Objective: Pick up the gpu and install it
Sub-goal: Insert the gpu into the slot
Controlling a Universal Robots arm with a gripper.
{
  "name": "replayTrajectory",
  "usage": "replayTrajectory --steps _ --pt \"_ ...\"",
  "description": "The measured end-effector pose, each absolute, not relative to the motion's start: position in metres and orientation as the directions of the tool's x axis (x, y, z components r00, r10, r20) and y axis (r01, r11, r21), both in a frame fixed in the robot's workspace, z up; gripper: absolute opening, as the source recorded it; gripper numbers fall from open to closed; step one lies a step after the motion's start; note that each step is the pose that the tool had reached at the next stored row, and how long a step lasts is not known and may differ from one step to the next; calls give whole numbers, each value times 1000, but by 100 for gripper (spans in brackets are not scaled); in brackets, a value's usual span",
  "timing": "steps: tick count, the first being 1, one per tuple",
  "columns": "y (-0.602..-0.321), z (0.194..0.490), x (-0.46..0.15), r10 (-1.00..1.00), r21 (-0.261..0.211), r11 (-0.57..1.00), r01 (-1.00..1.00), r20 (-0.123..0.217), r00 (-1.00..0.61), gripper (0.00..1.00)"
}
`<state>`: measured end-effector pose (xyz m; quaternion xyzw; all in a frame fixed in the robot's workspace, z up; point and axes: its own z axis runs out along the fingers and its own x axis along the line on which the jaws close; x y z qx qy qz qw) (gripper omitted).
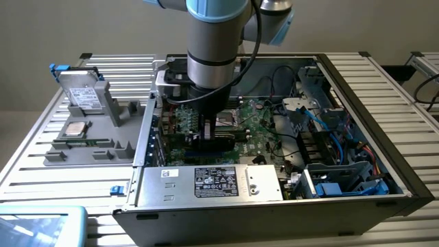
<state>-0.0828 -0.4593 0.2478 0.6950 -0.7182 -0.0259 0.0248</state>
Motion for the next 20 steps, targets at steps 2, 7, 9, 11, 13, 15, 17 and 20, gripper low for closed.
replayTrajectory --steps 2,7,9,11,13,15,17,20 --pt "-459 247 -83 -999 72 33 -997 2 -33 28" --pt "-459 247 -83 -999 72 33 -997 2 -33 28" --pt "-459 247 -83 -999 72 33 -997 2 -33 28" --pt "-459 246 -83 -999 72 33 -997 2 -33 28" --pt "-459 246 -83 -999 73 33 -997 3 -33 28" --pt "-459 246 -83 -999 73 33 -997 3 -33 28" --pt "-459 246 -83 -999 73 33 -997 3 -33 28" --pt "-459 246 -83 -999 73 33 -997 2 -33 28"
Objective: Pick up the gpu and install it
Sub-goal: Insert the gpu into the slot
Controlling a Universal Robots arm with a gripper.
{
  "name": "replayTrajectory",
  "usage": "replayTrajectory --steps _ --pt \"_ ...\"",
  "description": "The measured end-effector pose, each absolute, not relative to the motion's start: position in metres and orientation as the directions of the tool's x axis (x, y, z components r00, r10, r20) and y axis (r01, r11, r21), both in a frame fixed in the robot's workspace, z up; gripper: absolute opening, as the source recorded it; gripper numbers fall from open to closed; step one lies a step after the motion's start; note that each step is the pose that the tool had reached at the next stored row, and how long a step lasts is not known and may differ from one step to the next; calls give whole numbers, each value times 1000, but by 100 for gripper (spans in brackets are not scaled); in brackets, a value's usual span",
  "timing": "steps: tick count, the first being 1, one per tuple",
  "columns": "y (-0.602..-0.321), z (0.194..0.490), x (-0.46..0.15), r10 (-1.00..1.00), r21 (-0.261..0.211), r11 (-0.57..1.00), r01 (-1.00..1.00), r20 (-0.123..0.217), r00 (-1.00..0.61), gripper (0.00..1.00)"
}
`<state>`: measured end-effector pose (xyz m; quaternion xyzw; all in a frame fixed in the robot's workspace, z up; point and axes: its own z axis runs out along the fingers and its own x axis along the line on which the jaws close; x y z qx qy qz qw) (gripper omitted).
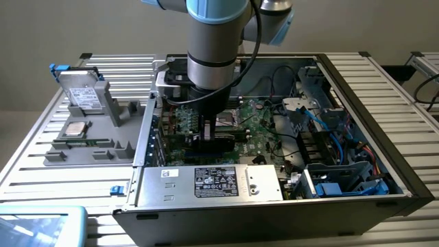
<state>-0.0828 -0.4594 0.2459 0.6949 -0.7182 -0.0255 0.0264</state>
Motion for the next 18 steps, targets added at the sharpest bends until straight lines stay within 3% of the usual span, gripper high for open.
replayTrajectory --steps 18 --pt "-458 246 -89 -999 56 33 -998 3 -33 28"
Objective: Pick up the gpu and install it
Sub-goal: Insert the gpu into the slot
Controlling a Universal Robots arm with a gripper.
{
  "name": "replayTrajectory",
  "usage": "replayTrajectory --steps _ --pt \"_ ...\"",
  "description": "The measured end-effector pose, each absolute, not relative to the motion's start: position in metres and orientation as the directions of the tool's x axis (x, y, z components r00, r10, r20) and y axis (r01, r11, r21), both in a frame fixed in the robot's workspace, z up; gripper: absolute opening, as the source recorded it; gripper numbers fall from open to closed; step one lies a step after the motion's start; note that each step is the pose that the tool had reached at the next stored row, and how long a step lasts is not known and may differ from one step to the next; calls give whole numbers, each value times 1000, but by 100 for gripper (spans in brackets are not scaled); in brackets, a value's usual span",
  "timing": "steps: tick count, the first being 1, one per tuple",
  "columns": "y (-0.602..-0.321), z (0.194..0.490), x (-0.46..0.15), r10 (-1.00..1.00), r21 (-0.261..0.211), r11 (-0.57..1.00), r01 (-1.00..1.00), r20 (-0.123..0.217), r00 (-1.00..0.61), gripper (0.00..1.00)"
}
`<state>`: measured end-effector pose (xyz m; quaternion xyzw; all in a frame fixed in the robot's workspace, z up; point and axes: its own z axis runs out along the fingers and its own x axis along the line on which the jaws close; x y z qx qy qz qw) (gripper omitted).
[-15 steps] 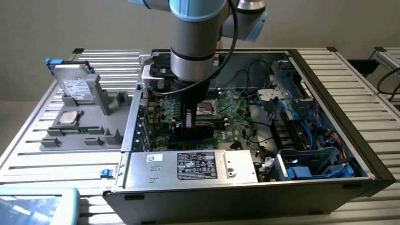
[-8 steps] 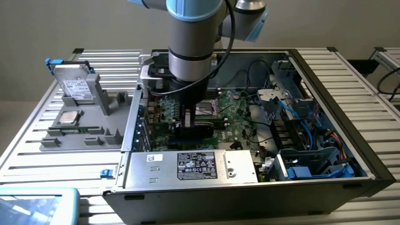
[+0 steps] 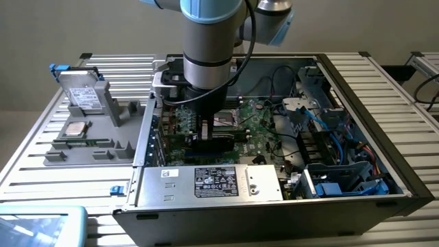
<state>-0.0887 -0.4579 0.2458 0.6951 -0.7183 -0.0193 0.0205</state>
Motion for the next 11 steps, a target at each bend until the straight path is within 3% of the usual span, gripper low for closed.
replayTrajectory --steps 11 --pt "-458 245 -89 -999 56 33 -998 3 -33 28"
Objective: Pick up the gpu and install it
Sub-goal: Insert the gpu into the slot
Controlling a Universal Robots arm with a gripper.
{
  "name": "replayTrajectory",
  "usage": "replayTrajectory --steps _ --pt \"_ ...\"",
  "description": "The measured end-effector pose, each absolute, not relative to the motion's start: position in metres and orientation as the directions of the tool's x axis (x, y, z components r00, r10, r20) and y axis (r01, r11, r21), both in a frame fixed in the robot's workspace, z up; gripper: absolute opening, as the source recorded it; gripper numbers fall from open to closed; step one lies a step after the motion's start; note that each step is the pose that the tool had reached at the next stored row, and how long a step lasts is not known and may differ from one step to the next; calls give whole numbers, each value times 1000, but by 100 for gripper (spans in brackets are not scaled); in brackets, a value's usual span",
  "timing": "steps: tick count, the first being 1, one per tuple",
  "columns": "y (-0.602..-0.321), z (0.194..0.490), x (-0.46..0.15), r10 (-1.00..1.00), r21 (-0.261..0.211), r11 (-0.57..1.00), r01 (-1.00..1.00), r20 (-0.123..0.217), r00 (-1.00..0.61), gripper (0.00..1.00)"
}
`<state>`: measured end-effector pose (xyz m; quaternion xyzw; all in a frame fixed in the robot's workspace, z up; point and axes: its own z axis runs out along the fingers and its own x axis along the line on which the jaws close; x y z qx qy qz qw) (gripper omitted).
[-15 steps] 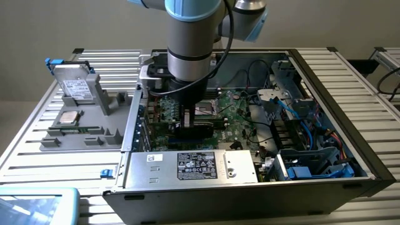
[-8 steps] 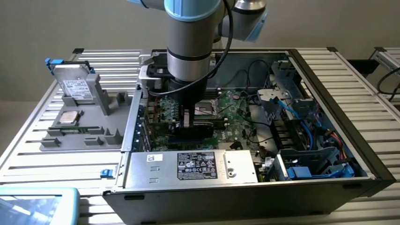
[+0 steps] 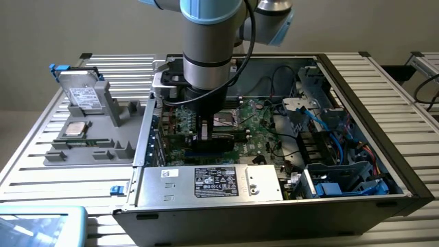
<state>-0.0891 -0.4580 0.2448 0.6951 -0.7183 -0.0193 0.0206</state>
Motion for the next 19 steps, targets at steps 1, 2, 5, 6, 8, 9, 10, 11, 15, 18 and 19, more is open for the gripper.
replayTrajectory --steps 1,2,5,6,8,9,10,11,15,18,19 --pt "-458 245 -89 -999 56 33 -998 3 -33 28" --pt "-458 245 -89 -999 56 33 -998 3 -33 28" --pt "-458 245 -89 -999 56 33 -998 3 -33 28" --pt "-458 245 -89 -999 56 33 -998 3 -33 28" --pt "-458 245 -89 -999 56 33 -998 3 -33 28" --pt "-458 245 -89 -999 56 33 -998 3 -33 28" --pt "-458 245 -89 -999 56 33 -998 3 -33 28" --pt "-458 244 -90 -999 56 33 -998 3 -33 28" --pt "-458 244 -90 -999 56 33 -998 3 -33 28" --pt "-458 244 -90 -999 56 33 -998 3 -33 28" --pt "-458 244 -90 -999 56 33 -998 3 -33 28"
